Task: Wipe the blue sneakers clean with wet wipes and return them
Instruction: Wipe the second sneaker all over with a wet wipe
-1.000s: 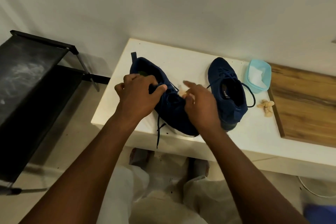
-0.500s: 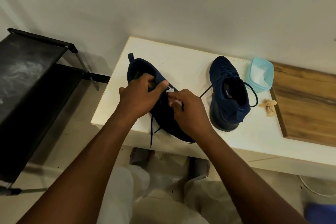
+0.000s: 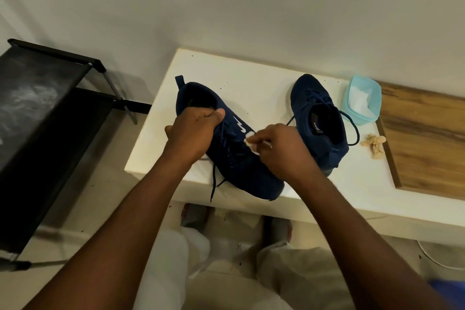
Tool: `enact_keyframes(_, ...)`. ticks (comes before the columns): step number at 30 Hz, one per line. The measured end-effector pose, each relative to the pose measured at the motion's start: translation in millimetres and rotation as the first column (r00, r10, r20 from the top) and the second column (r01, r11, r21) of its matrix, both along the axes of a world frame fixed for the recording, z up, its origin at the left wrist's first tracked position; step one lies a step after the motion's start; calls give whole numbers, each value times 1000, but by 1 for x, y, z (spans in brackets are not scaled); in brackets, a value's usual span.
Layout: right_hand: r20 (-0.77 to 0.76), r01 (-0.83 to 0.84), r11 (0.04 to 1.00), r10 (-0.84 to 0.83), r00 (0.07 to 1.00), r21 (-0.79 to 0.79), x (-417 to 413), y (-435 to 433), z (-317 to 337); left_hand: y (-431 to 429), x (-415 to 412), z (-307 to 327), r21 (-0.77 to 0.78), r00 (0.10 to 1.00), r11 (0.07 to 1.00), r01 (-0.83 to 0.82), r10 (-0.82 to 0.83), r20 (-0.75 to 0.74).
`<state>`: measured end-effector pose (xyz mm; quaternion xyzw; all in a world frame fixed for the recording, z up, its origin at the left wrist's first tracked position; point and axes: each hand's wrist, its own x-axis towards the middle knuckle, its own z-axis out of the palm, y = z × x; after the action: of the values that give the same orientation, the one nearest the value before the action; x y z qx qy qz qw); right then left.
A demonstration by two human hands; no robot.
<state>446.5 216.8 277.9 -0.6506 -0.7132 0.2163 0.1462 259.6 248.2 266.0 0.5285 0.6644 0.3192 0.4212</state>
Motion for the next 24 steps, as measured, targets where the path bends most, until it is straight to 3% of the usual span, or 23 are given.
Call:
enact_keyframes(3, -236, 84, 982, -42, 971, 171, -17, 0, 6, 3, 3, 3, -25, 1000, 1000, -7, 8, 28)
enact_keyframes(6, -221, -1, 956, 69, 973, 294, -42, -1, 6, 3, 5, 1, -38, 999, 999, -33, 34, 33)
enact_keyframes(11, -48, -47, 999, 47, 998, -16, -15, -9, 4, -4, 4, 1, -7, 997, 999, -44, 44, 60)
enact_keyframes(13, -82, 19, 993, -10, 997, 114, -19, -8, 9, -3, 9, 4, -10, 997, 999, -52, 52, 58)
enact_keyframes(16, -143, 19, 935, 34, 989, 355, -39, -1, 14, 1, 13, 6, -36, 994, 997, -62, 65, 87)
enact_keyframes(18, -99, -38, 950, 72, 993, 310, -41, -3, 12, 0, 13, 4, -59, 992, 996, -73, 79, 96)
enact_keyframes(21, 75, -112, 989, 105, 992, 99, -18, -13, 3, -3, 11, 2, -68, 989, 994, -90, 97, 111)
enact_keyframes(24, 48, -39, 998, 37, 998, 49, -4, -18, 6, -4, 15, 5, -39, 990, 994, -102, 105, 91)
